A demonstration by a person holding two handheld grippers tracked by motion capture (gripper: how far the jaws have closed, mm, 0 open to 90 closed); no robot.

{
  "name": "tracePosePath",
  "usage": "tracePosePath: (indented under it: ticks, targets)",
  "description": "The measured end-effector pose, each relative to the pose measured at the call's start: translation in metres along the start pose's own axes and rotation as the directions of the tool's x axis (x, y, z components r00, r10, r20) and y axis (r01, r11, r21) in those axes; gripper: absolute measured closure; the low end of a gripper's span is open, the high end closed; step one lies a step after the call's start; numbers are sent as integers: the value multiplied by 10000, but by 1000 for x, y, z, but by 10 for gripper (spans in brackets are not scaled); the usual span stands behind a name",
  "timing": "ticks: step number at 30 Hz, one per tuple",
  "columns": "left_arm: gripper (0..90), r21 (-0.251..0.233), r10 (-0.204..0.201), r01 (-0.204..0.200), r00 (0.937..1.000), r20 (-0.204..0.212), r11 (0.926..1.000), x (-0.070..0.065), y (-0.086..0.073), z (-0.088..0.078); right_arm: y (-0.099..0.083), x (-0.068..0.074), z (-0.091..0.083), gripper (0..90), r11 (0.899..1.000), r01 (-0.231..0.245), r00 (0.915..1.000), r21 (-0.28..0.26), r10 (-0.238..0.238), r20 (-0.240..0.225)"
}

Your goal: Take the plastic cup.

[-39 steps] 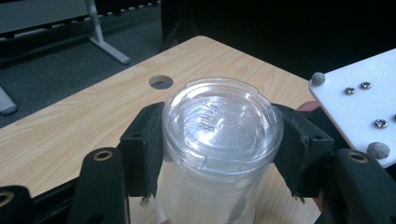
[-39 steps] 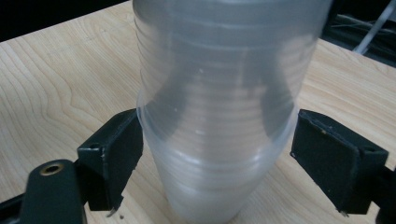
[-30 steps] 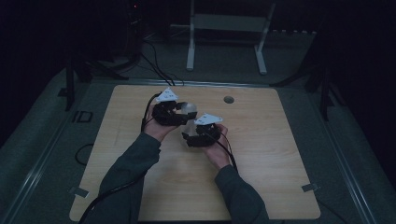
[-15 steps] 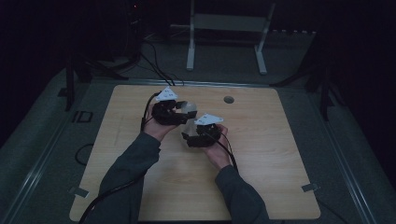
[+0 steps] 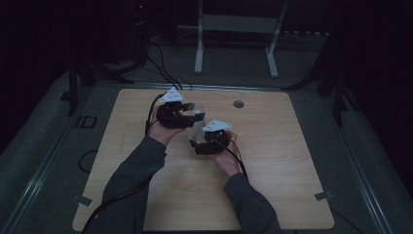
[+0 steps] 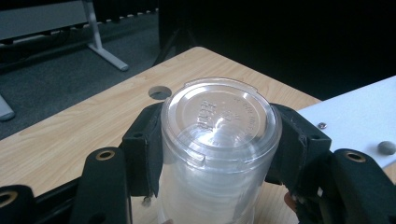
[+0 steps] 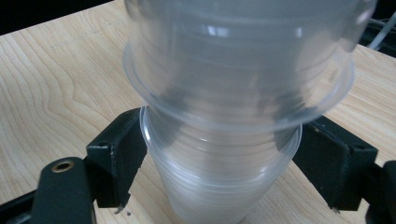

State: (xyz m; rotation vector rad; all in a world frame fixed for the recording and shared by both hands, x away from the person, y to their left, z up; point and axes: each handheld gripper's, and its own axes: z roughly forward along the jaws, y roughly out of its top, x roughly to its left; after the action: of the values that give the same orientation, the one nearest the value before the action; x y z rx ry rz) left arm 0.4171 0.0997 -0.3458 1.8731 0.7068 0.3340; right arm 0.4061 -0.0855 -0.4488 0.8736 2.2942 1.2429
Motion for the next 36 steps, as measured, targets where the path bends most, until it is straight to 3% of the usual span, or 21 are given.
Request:
tracePosePath:
  ticks: [18, 24, 36]
  targets:
    - [408, -110, 184, -183, 9997, 132, 9998, -4, 19, -11, -3, -1, -5, 165, 10000, 26, 9999, 57, -27, 161]
    - [408, -143, 259, -257, 9996, 151, 9996, -5, 27, -16, -1, 1, -16, 148, 9996, 249, 9996, -114, -248, 94]
    - [408, -309, 446, -441, 9989, 145, 9985, -7, 39, -26, -3, 1, -35, 145, 9988, 144, 9998, -478, -137, 157]
